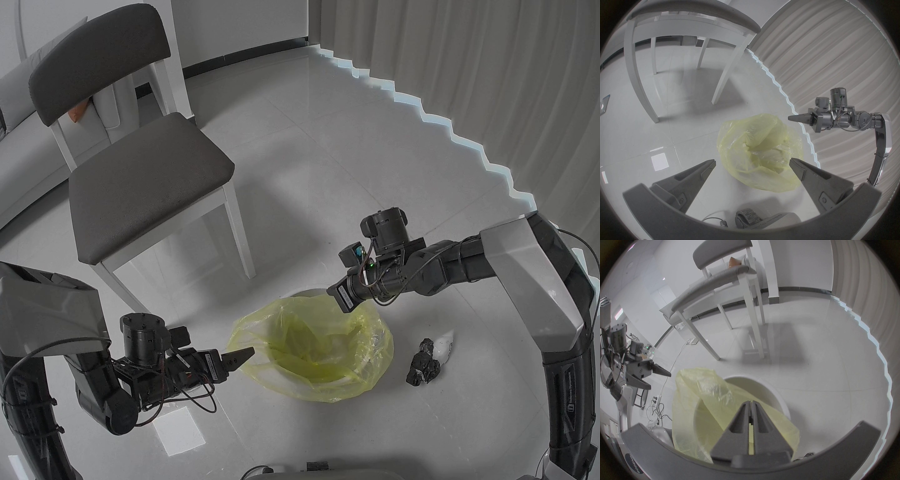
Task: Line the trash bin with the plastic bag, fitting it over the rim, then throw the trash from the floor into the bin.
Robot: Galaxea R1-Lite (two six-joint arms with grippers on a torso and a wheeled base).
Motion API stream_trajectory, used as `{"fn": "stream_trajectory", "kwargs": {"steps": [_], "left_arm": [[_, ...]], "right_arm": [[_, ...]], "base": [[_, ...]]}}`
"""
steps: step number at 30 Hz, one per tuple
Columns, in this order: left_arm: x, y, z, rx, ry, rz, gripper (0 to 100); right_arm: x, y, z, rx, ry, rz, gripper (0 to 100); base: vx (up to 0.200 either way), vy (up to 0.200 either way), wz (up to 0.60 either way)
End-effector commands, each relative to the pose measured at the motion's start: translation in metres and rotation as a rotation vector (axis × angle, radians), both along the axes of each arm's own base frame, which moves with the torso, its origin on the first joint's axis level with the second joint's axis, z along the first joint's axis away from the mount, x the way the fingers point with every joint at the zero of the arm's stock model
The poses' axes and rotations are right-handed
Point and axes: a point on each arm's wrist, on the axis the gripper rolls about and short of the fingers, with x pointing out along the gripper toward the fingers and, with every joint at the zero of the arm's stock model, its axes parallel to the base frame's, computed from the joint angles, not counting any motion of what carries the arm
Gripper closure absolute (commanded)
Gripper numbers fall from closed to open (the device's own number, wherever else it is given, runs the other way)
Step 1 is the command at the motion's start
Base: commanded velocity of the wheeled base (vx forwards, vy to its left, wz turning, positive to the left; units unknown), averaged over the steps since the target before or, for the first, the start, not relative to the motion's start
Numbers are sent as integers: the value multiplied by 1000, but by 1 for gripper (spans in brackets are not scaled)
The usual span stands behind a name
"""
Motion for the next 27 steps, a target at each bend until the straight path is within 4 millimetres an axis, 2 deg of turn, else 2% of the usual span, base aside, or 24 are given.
{"fn": "stream_trajectory", "kwargs": {"steps": [1, 6, 7, 12, 16, 27], "left_arm": [[-3, 4, 4, -5, -13, 11, 0], [-8, 3, 3, -9, -23, 2, 0], [-10, 3, 4, -9, -28, -1, 0], [-13, 7, 4, -11, -34, 9, 0], [-19, 9, 4, -6, -25, 9, 0], [-22, 11, 6, -3, -40, 23, 0]], "right_arm": [[2, -2, 28, 29, -59, -5, 100], [-6, -1, 12, -6, -21, 15, 100], [-7, -2, 13, -10, -27, 22, 0], [-11, -2, 19, 1, -21, 27, 0], [-10, 1, 8, 5, 5, 65, 0], [-7, 37, -25, 21, -9, 159, 0]], "base": [[0, 0, 0], [0, 0, 0], [0, 0, 0], [0, 0, 0], [0, 0, 0], [0, 0, 0]]}}
